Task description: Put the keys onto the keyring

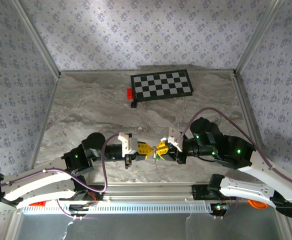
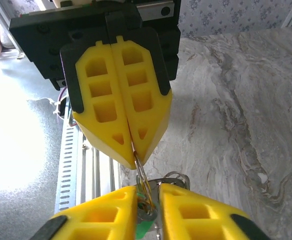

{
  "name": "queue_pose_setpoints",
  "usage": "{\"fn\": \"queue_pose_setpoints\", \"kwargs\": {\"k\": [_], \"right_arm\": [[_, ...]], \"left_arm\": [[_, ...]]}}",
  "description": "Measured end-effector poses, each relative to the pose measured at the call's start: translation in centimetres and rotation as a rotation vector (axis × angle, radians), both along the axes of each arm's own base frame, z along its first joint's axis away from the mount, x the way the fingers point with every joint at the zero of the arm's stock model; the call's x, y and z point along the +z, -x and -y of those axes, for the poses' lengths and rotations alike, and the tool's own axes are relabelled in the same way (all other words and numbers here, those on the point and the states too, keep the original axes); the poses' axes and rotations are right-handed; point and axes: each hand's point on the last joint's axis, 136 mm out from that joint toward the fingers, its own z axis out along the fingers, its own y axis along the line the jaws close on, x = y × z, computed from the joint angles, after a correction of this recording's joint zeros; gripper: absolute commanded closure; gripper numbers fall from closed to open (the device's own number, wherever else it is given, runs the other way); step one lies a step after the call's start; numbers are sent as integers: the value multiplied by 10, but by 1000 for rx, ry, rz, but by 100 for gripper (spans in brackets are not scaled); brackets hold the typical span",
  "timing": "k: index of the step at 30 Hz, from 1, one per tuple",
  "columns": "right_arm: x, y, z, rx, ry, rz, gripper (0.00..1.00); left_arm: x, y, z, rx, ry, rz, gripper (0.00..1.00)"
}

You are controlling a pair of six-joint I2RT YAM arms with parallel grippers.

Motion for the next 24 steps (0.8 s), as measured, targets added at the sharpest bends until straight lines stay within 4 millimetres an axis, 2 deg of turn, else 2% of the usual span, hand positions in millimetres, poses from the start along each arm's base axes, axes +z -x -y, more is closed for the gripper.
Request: {"fn": "queue_pose_setpoints", "kwargs": {"k": [3,24], "right_arm": [[0,0,0,-1,-3,-10,90],[-12,1,2,6,3,-34,90]], "left_arm": [[-1,0,0,0,-1,0,100],[2,6,-4,-24,12,4,100]]}}
